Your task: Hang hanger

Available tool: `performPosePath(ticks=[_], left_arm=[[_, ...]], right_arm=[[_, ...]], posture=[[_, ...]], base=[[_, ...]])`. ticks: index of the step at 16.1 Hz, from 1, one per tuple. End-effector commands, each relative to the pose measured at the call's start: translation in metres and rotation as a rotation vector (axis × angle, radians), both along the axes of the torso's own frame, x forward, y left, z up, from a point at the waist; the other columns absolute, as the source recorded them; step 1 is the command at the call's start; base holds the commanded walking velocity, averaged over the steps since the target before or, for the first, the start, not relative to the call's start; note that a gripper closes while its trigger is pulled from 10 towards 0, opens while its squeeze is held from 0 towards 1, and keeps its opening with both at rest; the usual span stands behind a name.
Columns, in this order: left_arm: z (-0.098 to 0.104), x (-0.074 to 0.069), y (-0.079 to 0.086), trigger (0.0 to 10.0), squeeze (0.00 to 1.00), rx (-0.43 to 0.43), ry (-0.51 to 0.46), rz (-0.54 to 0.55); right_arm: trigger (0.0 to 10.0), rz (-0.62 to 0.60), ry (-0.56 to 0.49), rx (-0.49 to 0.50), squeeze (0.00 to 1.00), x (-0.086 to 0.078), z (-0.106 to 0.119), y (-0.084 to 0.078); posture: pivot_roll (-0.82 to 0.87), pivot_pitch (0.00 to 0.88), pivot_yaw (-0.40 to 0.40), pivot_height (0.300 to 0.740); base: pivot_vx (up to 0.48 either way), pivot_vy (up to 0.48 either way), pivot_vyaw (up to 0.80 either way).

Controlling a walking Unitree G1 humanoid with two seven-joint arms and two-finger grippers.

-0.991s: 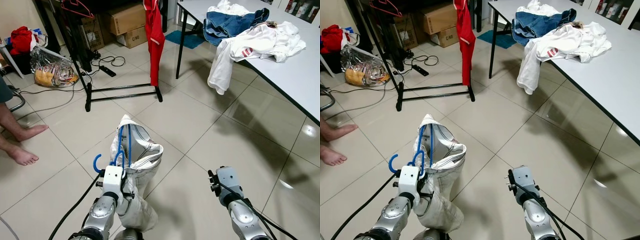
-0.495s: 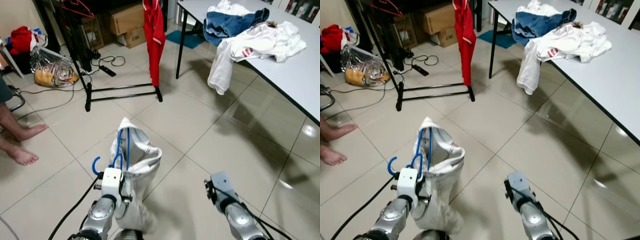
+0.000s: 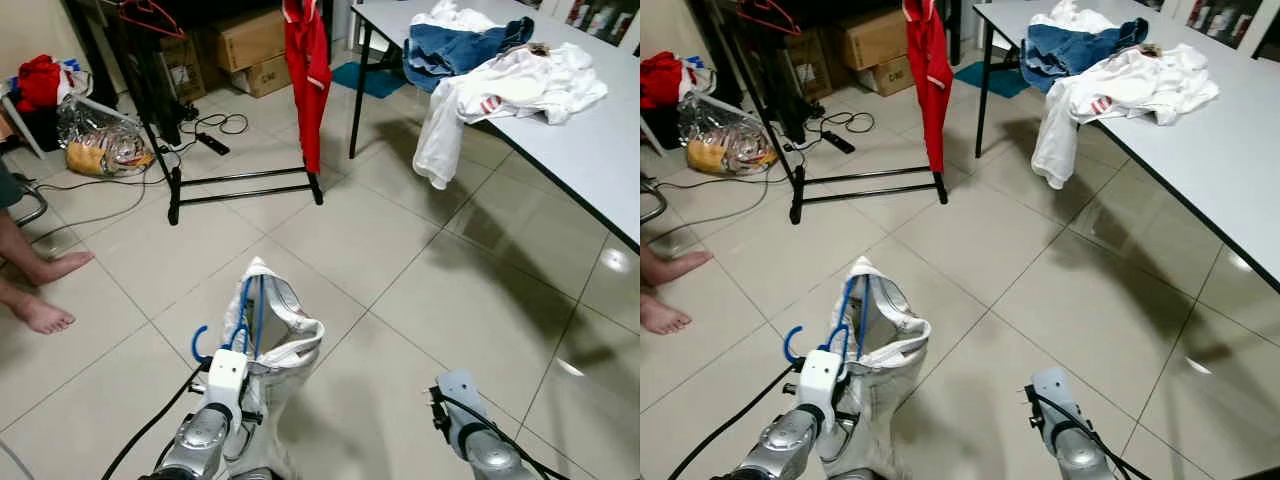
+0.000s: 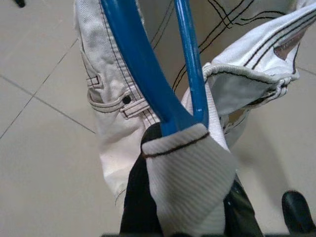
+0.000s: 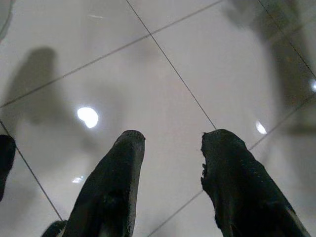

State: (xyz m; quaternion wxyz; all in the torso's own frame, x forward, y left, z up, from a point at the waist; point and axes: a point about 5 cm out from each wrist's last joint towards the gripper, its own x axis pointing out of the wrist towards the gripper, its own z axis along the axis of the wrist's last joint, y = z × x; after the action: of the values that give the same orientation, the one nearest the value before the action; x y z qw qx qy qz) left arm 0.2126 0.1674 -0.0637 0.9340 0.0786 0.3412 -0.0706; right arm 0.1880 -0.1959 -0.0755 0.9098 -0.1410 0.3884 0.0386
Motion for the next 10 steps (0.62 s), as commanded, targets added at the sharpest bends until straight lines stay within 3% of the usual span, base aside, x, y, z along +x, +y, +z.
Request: performPosePath(ticks=[1, 10], left_arm=[[-0.0041, -0.0062, 0.0010, 10.0, 0.00, 0.019, 0.033, -0.025], [-0.0056, -0.0088, 0.0054, 10.0, 0.00, 0.029, 0.047, -0.004]], right_arm=[[10.0, -0.034, 0.032, -0.006, 0.00, -0.0067, -0.0035, -0.0040], [10.0, -0.030, 0.043, -0.024, 0.00, -0.0081, -0.0041, -0.0058]], posture=[[-0.01, 0.000, 0.040, 0.740], [-0.01, 0.000, 0.037, 0.740]], base=[[0.000, 0.000, 0.00], [0.000, 0.000, 0.00]])
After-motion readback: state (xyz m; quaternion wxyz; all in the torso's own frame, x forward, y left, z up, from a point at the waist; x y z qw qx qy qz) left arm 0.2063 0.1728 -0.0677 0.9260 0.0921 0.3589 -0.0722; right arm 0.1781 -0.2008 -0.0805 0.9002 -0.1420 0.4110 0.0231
